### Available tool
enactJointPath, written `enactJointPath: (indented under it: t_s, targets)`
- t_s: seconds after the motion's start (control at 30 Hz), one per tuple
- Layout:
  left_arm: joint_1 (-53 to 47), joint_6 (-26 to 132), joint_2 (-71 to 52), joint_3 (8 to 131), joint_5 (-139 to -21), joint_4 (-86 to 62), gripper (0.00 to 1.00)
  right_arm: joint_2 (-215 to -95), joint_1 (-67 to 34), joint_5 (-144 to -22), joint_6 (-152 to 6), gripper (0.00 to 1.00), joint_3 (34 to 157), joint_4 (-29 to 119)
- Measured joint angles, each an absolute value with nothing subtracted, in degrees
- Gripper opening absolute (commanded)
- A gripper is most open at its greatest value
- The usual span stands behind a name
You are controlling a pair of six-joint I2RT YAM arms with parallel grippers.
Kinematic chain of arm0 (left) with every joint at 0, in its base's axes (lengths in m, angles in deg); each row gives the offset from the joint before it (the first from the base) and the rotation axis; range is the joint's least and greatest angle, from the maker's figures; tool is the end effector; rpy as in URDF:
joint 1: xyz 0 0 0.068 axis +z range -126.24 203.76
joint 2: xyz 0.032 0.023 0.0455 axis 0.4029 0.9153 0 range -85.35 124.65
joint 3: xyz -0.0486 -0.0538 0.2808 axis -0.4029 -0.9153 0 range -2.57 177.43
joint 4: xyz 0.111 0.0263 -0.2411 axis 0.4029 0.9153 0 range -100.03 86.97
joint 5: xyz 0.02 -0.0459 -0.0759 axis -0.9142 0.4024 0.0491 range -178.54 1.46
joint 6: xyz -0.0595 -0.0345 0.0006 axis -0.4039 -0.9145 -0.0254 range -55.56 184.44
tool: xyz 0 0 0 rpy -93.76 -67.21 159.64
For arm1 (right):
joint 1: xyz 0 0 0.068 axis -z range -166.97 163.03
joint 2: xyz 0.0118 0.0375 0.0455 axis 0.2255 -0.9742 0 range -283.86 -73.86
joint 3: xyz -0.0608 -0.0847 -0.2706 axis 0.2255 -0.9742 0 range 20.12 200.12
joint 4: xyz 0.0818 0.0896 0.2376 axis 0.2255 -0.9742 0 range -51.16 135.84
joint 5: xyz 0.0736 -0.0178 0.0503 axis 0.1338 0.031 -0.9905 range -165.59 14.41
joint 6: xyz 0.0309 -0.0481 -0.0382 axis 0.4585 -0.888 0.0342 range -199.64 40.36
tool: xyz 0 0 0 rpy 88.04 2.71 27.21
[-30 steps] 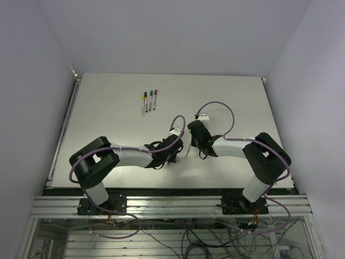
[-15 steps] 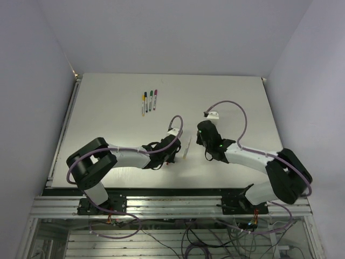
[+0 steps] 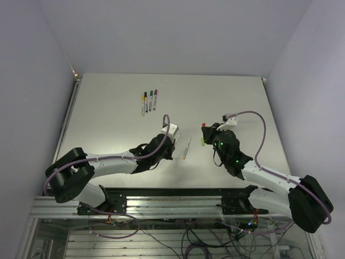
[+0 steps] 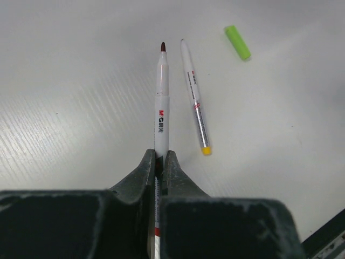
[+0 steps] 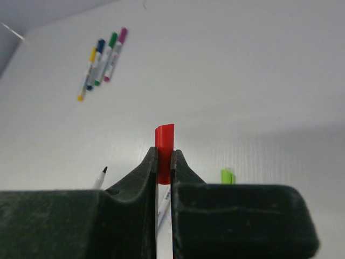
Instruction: Insert the pens into the pen caps
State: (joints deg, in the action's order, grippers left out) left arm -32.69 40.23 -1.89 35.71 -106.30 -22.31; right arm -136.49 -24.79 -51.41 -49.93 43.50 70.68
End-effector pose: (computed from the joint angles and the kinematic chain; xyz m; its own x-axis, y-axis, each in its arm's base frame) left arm 0.1875 -0.2521 0.1889 -0.5413 0.1095 -0.8337 0.4717 0.8603 -0.1932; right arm 0.2061 0.1312 0.2205 -0.2926 0.3452 -0.8918 -0.1162 0.9128 0.3914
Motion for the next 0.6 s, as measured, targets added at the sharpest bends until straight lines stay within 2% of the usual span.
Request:
enactJointPath:
  t_s: [0.27,0.6]
  targets:
    - [-32.7,41.8,-7.9,27.1,-101.6,-36.8,0.07,-132.5,-23.0,-55.5,-48.4,0.00,37.5,84.2]
    - [-32.7,42.4,-7.5,21.0,-92.2,-61.5,0.07,-133.0,-22.2,-62.8,-44.2,0.00,32.7,104.7]
